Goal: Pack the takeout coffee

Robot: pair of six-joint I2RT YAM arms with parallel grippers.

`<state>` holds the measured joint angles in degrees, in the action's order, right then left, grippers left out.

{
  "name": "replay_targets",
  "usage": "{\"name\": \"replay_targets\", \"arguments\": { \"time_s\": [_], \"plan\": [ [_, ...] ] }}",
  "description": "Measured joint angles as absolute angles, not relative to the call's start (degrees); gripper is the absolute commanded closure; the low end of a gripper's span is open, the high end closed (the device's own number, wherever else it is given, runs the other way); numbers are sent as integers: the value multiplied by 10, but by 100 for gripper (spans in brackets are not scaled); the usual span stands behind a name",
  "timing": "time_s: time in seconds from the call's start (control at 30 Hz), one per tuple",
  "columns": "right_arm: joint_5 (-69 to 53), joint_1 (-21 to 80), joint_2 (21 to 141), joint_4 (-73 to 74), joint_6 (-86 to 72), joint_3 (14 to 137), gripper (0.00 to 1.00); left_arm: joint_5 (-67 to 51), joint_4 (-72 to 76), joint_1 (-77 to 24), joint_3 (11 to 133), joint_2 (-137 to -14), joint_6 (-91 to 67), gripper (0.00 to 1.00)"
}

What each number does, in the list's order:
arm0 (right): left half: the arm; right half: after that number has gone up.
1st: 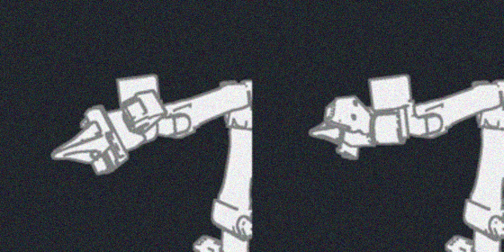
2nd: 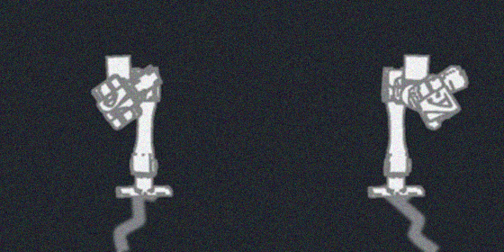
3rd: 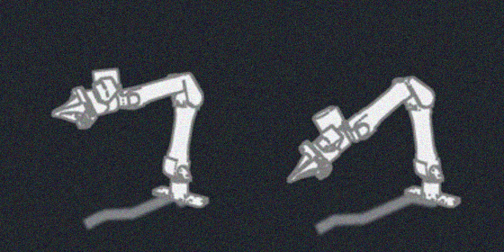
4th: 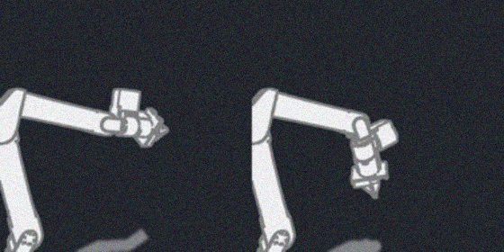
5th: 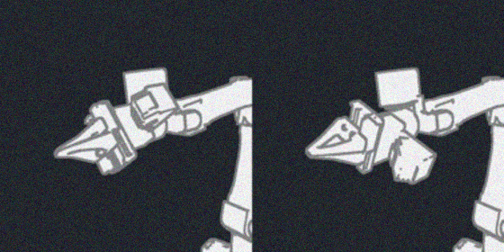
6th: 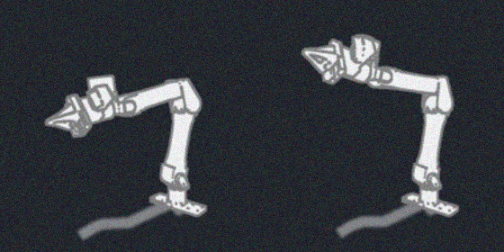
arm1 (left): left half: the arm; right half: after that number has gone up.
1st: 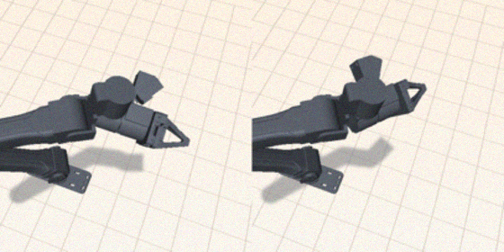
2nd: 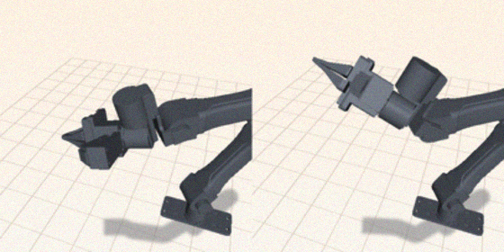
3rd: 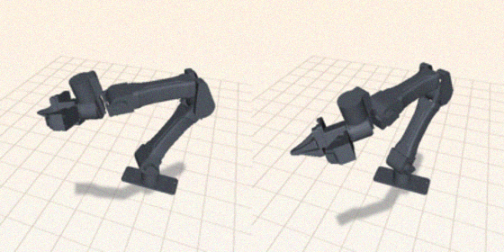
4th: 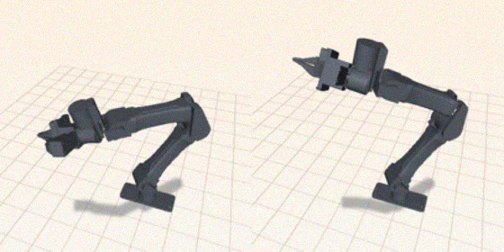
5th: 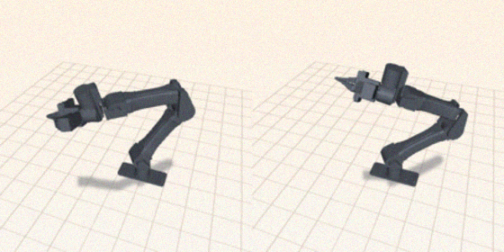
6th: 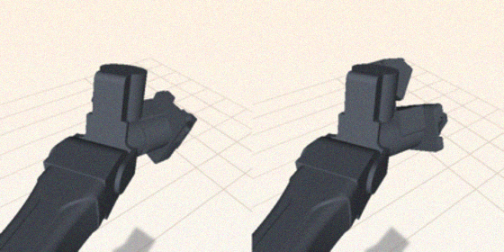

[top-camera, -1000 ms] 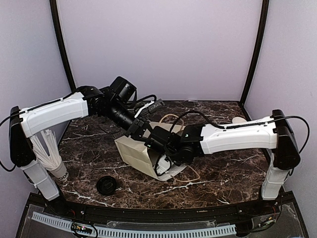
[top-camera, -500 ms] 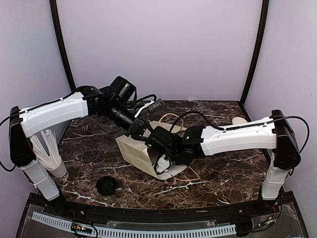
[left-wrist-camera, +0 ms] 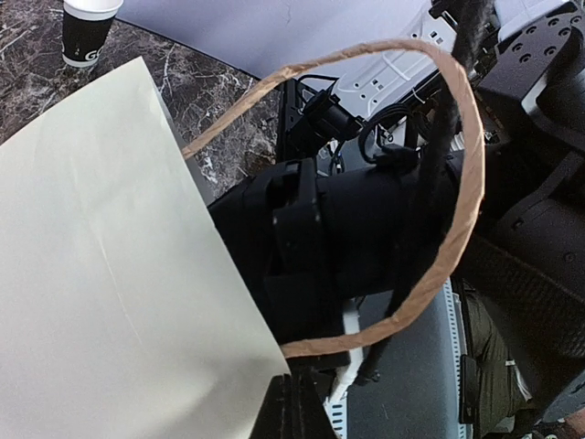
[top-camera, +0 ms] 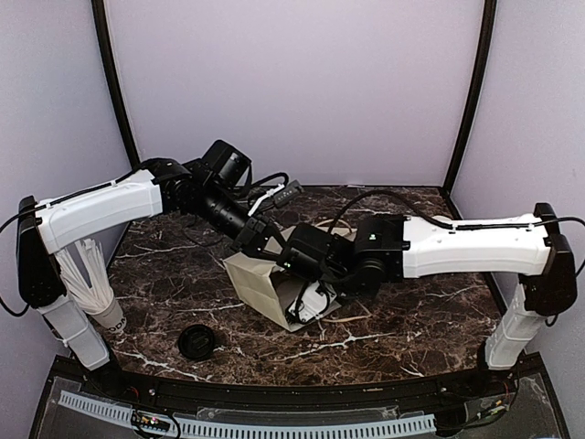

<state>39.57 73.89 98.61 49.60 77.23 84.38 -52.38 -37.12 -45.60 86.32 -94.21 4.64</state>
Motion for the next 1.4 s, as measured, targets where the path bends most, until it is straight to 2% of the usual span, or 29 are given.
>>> {"name": "replay_targets", "arguments": {
  "time_s": [0.13, 0.2, 0.3, 0.57, 0.73, 1.0, 1.03, 1.1, 1.17, 1.27, 1.33, 1.4],
  "plan": [
    [385, 744, 978, 538, 742, 860, 99, -525, -369, -455, 863, -942, 49, 100],
    [377, 745, 978, 556, 729, 871, 78, -525, -369, -455, 863, -942, 49, 100],
    [363, 745, 972, 557, 720, 874, 62, -527, -368, -455, 863, -942, 49, 100],
    [356, 740, 958, 494, 758, 813, 57, -547, -361, -455, 863, -942, 49, 100],
    [349, 719, 987, 458, 772, 812, 44, -556, -362, -452, 863, -943, 49, 100],
    [344, 669, 1017, 376, 819, 795, 37, -577, -371, -444, 863, -946, 49, 100],
    [345, 666, 1023, 366, 826, 795, 37, -577, -374, -441, 863, -949, 49, 100],
    [347, 663, 1033, 348, 839, 795, 44, -576, -381, -438, 863, -955, 49, 100],
    [349, 660, 1044, 327, 855, 796, 59, -575, -390, -434, 863, -960, 49, 100],
    [352, 659, 1056, 312, 871, 799, 72, -569, -402, -429, 863, -963, 49, 100],
    [354, 658, 1061, 297, 881, 799, 85, -565, -406, -426, 863, -963, 49, 100],
    [357, 658, 1062, 282, 892, 799, 93, -564, -404, -425, 863, -963, 49, 100]
  ]
}}
